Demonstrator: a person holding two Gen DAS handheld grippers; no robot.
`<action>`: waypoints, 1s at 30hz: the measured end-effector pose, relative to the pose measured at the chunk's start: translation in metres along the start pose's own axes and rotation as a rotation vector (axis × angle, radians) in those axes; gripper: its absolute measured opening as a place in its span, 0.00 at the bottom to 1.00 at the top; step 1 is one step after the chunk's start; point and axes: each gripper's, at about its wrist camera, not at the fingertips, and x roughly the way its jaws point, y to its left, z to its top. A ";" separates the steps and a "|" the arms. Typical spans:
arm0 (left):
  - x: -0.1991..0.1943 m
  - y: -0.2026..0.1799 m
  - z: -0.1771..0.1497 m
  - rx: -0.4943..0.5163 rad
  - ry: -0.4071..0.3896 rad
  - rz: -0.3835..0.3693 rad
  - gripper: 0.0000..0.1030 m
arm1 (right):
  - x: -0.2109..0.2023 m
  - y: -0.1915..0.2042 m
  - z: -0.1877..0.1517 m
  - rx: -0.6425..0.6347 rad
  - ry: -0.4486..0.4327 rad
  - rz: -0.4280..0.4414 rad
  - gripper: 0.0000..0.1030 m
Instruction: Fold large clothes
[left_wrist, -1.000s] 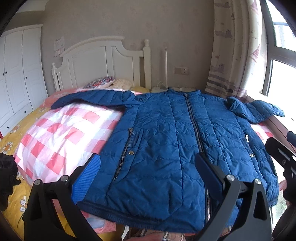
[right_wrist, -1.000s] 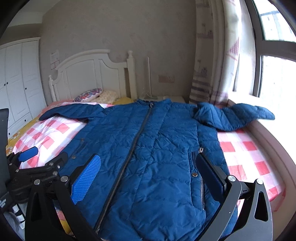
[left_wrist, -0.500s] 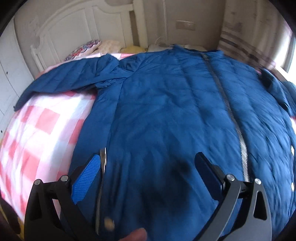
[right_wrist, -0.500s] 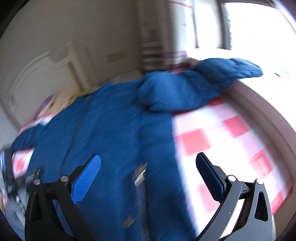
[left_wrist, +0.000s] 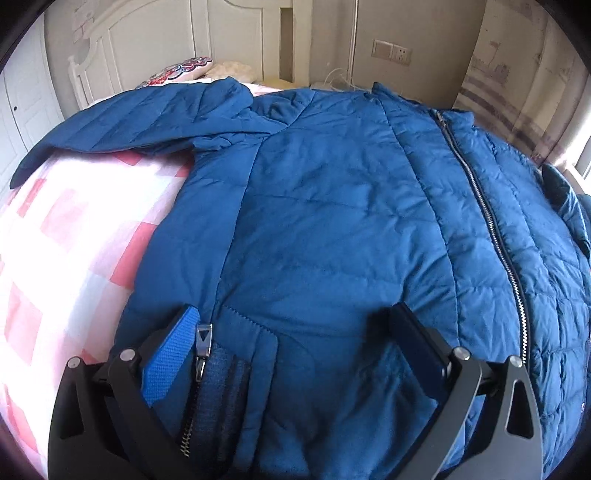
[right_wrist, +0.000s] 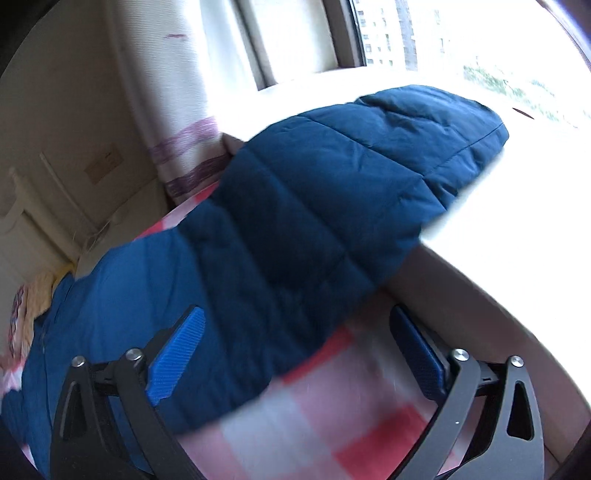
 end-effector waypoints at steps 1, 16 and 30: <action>0.000 0.000 0.000 0.001 0.003 0.001 0.98 | 0.000 0.001 0.000 0.002 0.000 0.036 0.58; -0.002 0.000 0.000 0.020 -0.006 -0.001 0.98 | -0.119 0.252 -0.161 -0.857 -0.157 0.453 0.21; -0.004 0.002 0.000 0.011 -0.012 -0.012 0.98 | -0.115 0.201 -0.173 -0.645 0.114 0.509 0.57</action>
